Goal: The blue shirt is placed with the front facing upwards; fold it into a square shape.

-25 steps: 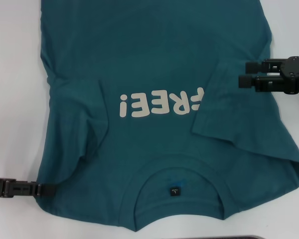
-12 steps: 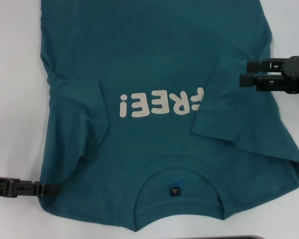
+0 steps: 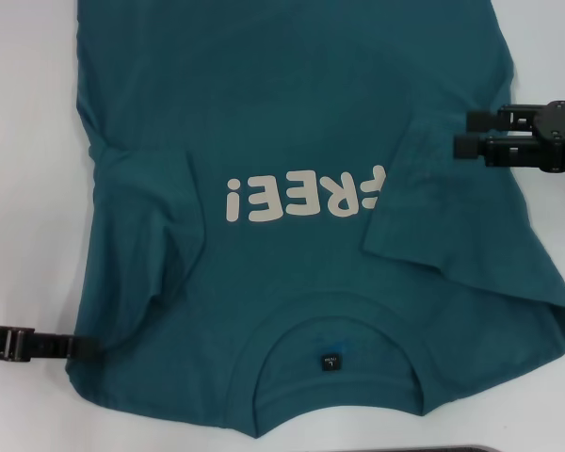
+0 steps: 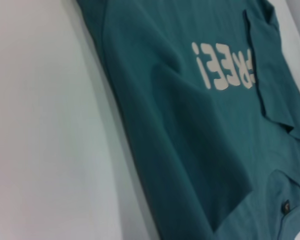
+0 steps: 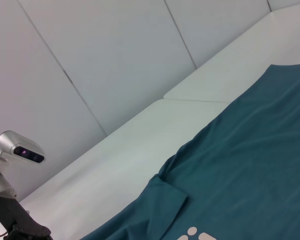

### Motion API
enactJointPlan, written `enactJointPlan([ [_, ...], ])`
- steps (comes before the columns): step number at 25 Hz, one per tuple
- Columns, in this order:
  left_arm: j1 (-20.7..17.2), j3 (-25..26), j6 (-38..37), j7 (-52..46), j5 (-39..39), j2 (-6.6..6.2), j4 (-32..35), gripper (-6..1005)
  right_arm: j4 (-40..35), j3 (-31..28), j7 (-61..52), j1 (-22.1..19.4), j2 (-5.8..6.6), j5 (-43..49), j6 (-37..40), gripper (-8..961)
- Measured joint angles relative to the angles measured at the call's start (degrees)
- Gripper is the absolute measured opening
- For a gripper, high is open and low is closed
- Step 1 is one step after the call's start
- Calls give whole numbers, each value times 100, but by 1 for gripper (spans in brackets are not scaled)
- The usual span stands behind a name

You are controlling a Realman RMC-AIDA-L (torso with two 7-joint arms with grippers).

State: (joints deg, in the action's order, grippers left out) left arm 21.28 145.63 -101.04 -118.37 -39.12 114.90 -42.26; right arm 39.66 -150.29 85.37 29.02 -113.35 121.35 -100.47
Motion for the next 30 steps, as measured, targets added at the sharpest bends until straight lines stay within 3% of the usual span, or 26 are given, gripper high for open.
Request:
enactJointPlan([
  [3,8,-1,38,-30,65,6,20,331,5,0,-4,3,0,0,-3,728],
  [19,44,87,-23,-79,80,-33,-15,-1,-2,31,-161,-86,13,-46,-30,728],
  [30,70,83,-56,-89,80,-38,-28,0,398,23,-1610,-793,114,-22,-256,727],
])
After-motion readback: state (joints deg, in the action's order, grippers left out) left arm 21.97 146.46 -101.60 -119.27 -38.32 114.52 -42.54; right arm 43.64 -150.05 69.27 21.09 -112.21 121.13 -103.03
